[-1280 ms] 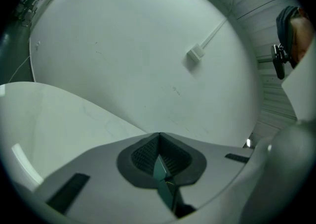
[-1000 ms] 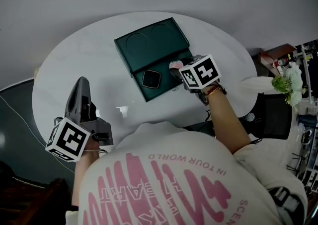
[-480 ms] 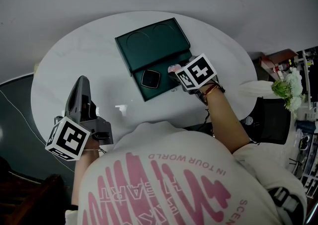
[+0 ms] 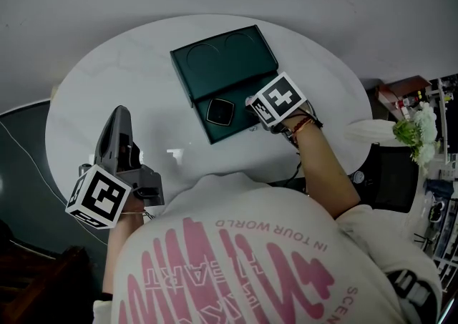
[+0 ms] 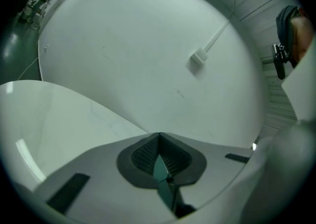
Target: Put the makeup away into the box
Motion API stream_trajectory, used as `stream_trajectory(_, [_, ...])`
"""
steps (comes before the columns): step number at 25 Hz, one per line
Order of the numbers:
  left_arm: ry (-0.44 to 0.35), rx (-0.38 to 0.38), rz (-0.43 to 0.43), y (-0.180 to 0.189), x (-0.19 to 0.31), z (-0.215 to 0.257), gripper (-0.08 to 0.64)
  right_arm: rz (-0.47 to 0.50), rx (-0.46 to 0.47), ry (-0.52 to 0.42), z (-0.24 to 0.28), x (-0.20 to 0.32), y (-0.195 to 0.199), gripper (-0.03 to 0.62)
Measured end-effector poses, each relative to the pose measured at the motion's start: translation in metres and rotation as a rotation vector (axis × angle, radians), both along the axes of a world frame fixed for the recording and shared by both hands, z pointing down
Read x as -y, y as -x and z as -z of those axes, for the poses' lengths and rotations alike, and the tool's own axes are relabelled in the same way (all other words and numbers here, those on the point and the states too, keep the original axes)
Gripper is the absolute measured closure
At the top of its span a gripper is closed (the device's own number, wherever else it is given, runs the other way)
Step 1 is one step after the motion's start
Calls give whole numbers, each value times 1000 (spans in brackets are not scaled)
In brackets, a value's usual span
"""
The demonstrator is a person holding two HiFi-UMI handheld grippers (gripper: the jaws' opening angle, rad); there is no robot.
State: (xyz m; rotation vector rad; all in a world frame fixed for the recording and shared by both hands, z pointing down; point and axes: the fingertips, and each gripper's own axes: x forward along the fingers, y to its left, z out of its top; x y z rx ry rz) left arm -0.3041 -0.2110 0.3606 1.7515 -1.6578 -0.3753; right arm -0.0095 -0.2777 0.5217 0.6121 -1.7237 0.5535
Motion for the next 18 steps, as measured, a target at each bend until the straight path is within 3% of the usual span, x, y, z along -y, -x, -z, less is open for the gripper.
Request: stream_trajectory(18, [4,-4,4,3,0,0,558,16,-78,26,-6,-1,-3,354])
